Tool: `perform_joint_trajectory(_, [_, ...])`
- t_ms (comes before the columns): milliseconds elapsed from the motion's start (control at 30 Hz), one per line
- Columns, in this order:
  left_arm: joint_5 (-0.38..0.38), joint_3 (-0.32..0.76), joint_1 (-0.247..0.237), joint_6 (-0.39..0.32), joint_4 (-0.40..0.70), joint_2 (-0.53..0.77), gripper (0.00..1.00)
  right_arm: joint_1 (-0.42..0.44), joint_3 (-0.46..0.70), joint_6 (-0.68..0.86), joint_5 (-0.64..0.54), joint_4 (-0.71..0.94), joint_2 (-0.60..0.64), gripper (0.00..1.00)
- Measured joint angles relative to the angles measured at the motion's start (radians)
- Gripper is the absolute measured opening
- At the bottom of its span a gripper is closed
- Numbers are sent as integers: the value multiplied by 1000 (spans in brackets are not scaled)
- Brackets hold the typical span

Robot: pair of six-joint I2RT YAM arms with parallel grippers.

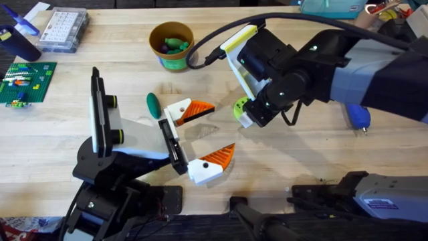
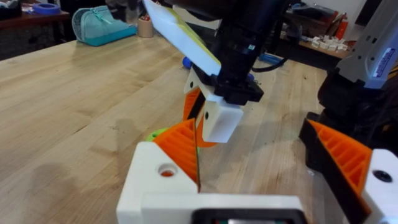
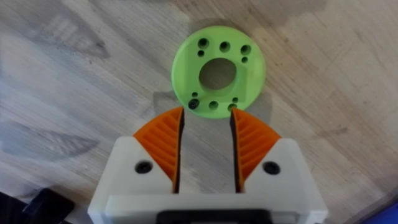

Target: Pick up the gripper from the table and insert it into the empty holder that is missing its gripper. Then pick up a screw, insert it into the mounting hole, and use the screwdriver to tighten it. Finally, clean up the table by picking up the vegetable and placing it into the bucket.

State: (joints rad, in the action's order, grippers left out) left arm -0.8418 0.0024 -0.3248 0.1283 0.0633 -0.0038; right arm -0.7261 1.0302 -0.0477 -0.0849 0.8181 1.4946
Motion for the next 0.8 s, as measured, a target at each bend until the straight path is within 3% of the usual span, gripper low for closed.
perform_joint_trajectory(333, [0,2,0,3,2,3,993,0,0,-63,43,13,-23,412])
perform_joint_trajectory(567, [0,3,0,3,2,4,993,1,0,-116,49,21,-204,412])
perform_joint_trajectory(600, [0,2,0,3,2,4,993,2,0,-118,49,23,-233,379])
perform_joint_trajectory(667, [0,2,0,3,2,4,993,8,0,-126,52,42,-285,112])
perform_joint_trajectory(700, [0,2,0,3,2,4,993,12,0,-131,52,51,-303,31])
perform_joint_trajectory(800, [0,2,0,3,2,4,993,24,0,-132,52,86,-330,4])
